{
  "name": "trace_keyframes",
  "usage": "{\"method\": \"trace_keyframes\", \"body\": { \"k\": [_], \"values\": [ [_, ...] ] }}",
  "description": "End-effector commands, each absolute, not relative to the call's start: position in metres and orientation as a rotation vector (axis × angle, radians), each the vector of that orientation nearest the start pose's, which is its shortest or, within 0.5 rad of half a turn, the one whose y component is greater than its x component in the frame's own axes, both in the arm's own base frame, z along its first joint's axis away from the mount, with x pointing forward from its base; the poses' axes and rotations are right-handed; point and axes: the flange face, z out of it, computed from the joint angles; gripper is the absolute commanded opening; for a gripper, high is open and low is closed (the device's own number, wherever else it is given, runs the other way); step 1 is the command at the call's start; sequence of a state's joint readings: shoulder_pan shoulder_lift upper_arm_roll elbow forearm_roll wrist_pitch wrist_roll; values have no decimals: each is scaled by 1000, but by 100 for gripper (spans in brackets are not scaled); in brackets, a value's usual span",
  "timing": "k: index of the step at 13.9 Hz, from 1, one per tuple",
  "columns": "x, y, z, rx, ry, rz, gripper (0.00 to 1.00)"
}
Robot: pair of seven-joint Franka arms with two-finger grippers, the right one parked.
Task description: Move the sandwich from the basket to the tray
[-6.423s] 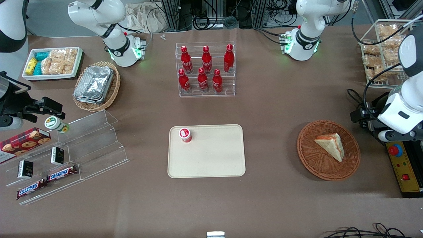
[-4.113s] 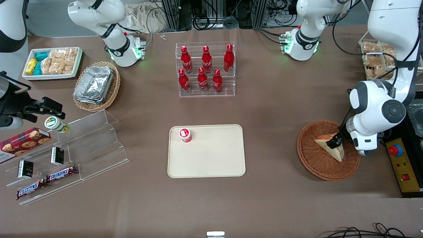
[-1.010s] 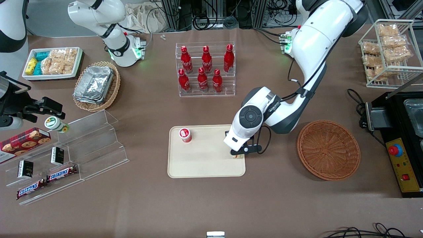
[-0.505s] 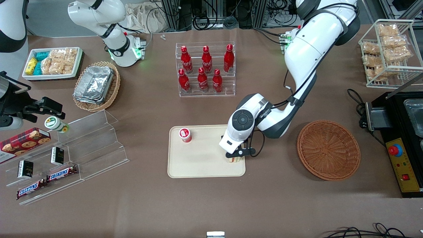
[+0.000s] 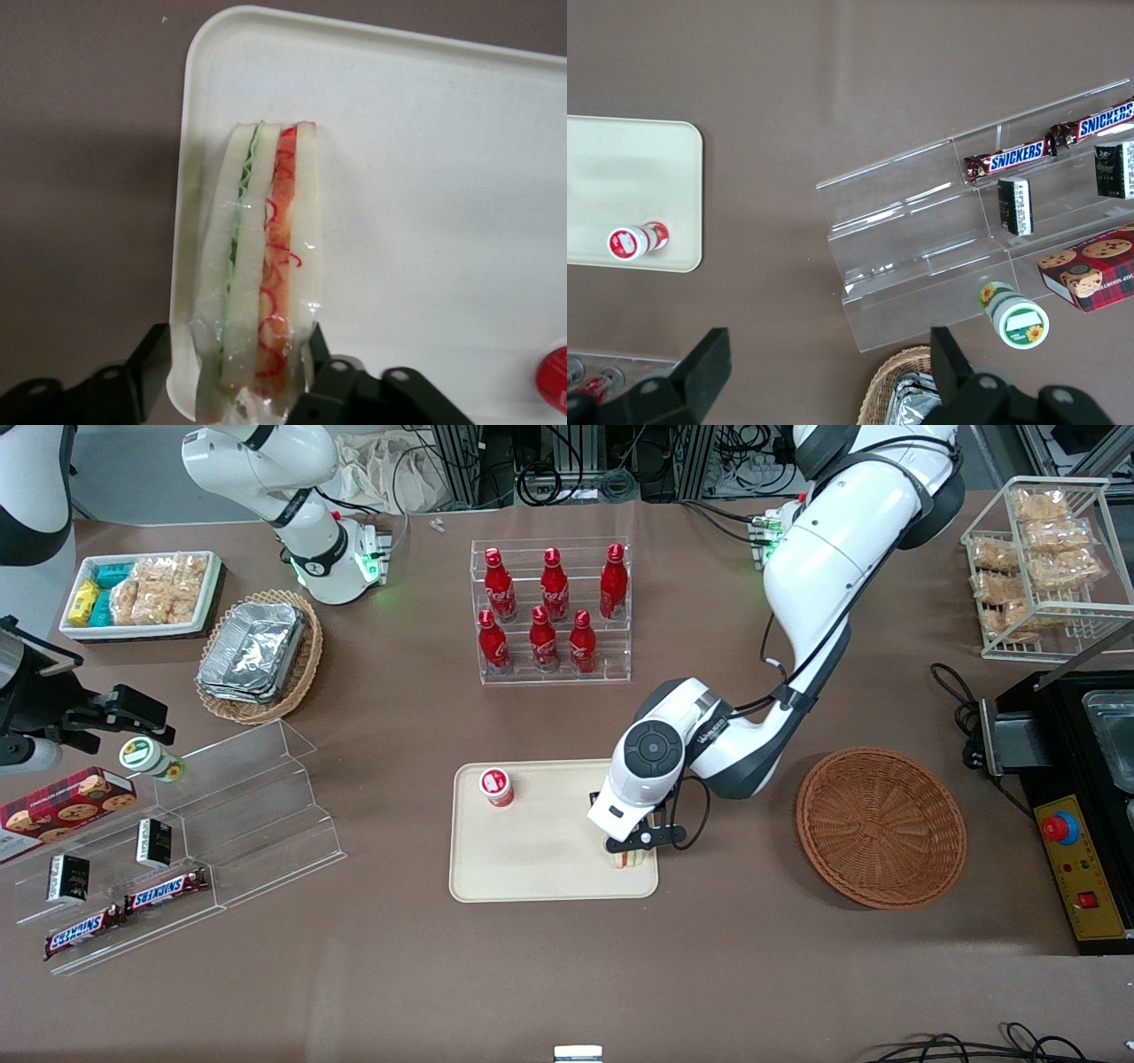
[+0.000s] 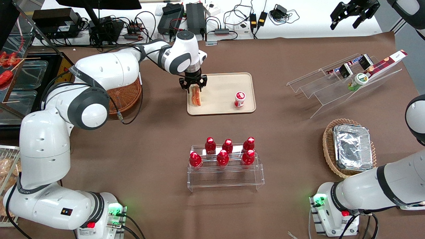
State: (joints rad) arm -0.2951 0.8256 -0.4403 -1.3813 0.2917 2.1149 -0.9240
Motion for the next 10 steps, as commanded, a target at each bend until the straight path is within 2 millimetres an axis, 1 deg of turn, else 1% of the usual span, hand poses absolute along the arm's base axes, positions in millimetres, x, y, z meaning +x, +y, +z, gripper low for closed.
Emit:
{"method": "trace_keyframes", "body": {
  "k": [1,2,3,4,5,6,7,8,10],
  "values": [
    [600,-425,269,-3166,-298,46,100],
    [601,-424,288,-3165,-297,21,100],
    [602,-416,308,-3143,-300,12,100],
    [607,-397,332,-3110,-325,19,100],
    [614,-368,357,-3080,-369,32,100],
    [617,-344,380,-3072,-387,50,100],
    [612,-328,409,-3088,-385,71,100],
    [606,-301,435,-3082,-399,72,100],
    [576,-248,496,-3066,-389,33,100]
  ]
}}
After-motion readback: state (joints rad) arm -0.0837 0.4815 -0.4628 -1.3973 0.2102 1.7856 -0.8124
